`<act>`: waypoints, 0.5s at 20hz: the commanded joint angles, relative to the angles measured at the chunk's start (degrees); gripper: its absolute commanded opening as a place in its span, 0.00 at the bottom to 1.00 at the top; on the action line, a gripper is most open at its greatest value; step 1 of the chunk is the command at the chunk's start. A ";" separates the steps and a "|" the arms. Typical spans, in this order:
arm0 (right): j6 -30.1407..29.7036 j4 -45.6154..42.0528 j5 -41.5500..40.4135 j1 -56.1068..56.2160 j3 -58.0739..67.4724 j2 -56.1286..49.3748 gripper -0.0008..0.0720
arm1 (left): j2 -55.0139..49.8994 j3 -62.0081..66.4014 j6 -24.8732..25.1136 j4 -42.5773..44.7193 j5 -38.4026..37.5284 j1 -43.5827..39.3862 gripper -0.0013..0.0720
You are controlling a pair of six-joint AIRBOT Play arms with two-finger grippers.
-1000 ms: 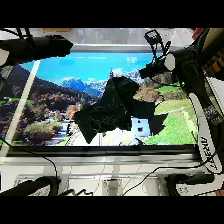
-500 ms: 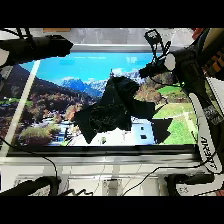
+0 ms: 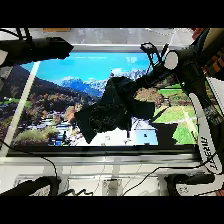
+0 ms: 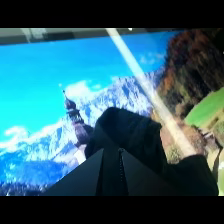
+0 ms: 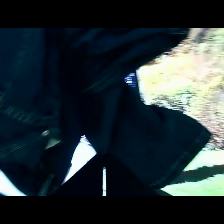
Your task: Fold the clothes and pants, and hang the long-sleeved shirts on hangers.
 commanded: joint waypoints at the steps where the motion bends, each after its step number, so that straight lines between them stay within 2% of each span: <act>1: -9.66 10.36 5.01 0.04 -0.11 1.25 0.09 | 3.96 0.00 0.02 4.37 -9.44 2.38 0.19; 4: -12.17 15.54 6.23 0.94 -5.55 4.28 0.09 | 10.49 -0.07 0.04 6.86 -11.52 6.69 0.19; 7: -12.37 15.80 6.47 5.31 -14.12 5.38 0.09 | 16.35 -0.07 0.35 6.91 -14.03 10.19 0.19; 10: -17.59 15.76 2.38 12.50 -22.47 4.87 0.09 | 20.31 -0.07 2.14 7.37 -15.26 11.10 0.19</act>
